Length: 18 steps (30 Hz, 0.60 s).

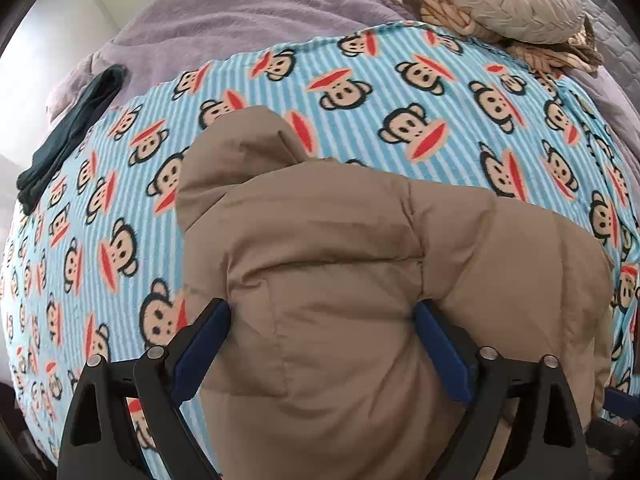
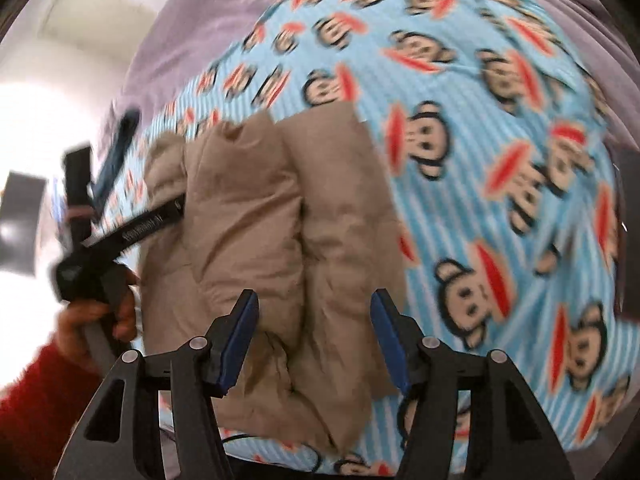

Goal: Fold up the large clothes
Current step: 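Press the folded jacket bundle flat with both open tools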

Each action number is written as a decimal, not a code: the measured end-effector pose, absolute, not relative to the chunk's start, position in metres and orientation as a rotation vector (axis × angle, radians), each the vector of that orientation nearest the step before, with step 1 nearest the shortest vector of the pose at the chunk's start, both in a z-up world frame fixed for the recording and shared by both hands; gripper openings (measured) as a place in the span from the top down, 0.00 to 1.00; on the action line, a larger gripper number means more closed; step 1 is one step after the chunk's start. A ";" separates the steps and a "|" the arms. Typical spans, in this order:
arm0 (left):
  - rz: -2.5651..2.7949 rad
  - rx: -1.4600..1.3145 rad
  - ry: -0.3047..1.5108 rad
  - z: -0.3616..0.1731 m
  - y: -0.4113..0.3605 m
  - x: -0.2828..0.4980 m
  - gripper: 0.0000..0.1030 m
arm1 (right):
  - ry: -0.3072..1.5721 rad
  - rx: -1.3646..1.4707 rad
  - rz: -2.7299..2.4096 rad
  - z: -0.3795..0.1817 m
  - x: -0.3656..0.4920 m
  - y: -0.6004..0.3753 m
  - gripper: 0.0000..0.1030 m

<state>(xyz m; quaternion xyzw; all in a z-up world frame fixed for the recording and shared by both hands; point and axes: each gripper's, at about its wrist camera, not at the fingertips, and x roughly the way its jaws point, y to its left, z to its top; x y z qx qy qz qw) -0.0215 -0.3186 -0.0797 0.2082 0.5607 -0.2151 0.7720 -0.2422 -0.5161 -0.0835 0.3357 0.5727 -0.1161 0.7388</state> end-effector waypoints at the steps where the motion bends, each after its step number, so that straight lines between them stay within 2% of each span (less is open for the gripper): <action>1: -0.463 0.451 1.220 -0.079 -0.318 -0.022 0.08 | 1.276 0.707 -0.263 -0.088 -0.238 -0.514 0.39; 8: -0.454 0.455 1.243 -0.076 -0.314 -0.021 0.08 | 1.340 0.748 -0.288 -0.122 -0.231 -0.520 0.38; 12: -0.457 0.449 1.261 -0.066 -0.310 -0.023 0.08 | 1.350 0.758 -0.292 -0.129 -0.233 -0.523 0.32; 18: -0.455 0.348 1.318 -0.050 -0.274 -0.030 0.08 | 1.348 0.794 -0.265 -0.135 -0.231 -0.528 0.29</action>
